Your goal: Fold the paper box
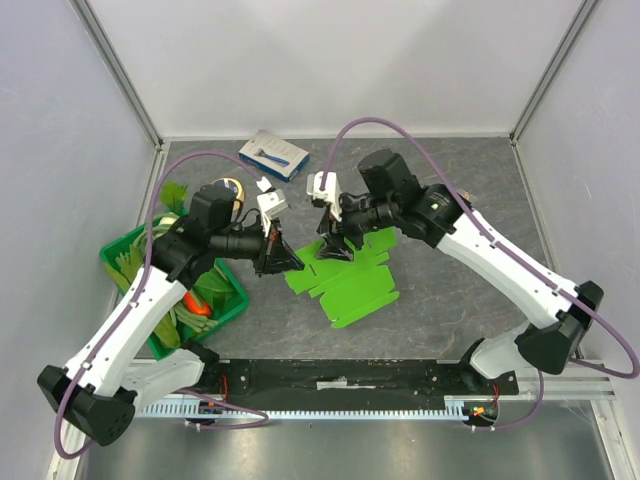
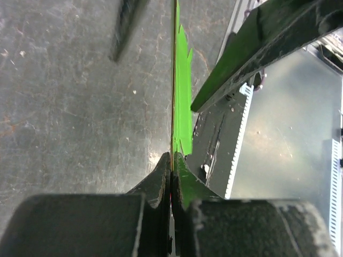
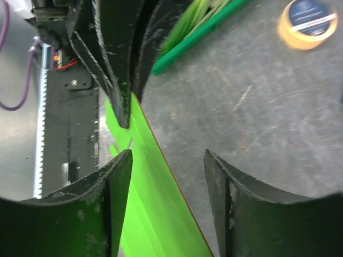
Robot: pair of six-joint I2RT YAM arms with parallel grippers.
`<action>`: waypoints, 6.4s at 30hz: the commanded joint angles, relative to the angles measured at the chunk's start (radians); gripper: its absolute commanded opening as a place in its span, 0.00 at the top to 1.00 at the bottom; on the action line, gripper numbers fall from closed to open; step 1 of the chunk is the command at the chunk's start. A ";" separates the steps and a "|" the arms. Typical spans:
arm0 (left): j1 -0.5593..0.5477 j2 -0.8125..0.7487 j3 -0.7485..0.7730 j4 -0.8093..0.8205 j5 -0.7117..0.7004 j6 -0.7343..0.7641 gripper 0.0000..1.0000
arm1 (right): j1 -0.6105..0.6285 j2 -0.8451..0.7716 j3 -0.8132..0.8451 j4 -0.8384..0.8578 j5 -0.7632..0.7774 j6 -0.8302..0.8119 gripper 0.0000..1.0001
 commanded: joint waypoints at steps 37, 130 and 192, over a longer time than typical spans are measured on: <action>0.004 -0.109 -0.358 0.941 0.081 -0.581 0.92 | -0.234 -0.365 -0.596 0.861 -0.349 0.803 0.91; 0.139 0.014 -0.149 0.984 0.444 -0.854 0.77 | -0.128 -0.245 -0.513 0.883 -0.444 0.788 1.00; 0.234 -0.109 -0.439 1.257 0.400 -1.091 0.67 | -0.297 -0.287 -0.531 1.068 -0.493 0.969 1.00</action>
